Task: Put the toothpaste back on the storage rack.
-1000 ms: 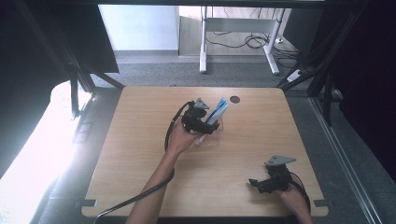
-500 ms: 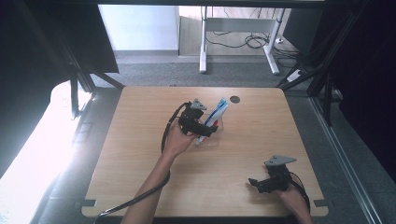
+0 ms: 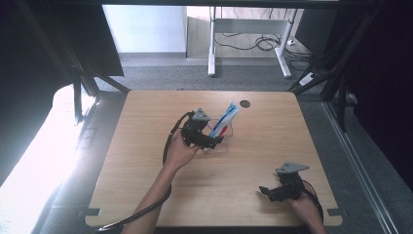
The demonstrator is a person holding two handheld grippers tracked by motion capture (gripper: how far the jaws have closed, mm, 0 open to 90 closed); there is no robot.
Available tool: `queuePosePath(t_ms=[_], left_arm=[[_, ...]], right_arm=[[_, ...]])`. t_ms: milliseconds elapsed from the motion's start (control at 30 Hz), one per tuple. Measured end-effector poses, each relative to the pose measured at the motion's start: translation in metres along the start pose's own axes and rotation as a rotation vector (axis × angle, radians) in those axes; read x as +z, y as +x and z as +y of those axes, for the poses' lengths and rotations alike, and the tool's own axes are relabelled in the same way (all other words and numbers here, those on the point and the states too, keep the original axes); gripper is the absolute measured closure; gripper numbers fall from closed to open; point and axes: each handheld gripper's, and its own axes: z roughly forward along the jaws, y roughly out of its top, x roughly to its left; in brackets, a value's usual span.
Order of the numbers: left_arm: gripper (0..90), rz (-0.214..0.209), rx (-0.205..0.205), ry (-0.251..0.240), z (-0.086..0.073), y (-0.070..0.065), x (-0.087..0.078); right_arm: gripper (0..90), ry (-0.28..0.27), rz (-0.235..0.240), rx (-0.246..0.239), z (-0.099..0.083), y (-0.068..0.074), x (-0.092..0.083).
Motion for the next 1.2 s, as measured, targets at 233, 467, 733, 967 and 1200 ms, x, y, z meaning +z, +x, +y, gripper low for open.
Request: queuePosePath(t_ms=[233, 467, 733, 967, 1200], left_arm=[[12.9, 0.020, 0.001, -0.002, -0.011, -0.003, -0.010], [12.9, 0.038, 0.001, 0.014, -0.024, -0.008, -0.021], [12.9, 0.059, 0.008, 0.023, -0.038, -0.012, -0.037], [13.0, 0.068, 0.000, 0.023, -0.052, -0.014, -0.048], [13.0, 0.076, -0.017, 0.034, -0.069, -0.017, -0.058]], right_arm=[[0.0, 0.000, -0.003, 0.000, 0.000, 0.000, 0.000], [0.0, 0.003, -0.002, -0.004, 0.000, 0.001, 0.000], [0.0, 0.004, -0.004, -0.007, 0.000, 0.001, 0.000], [0.0, 0.007, -0.003, -0.009, 0.001, 0.002, 0.001], [0.0, 0.007, -0.004, -0.009, 0.001, 0.003, 0.001]])
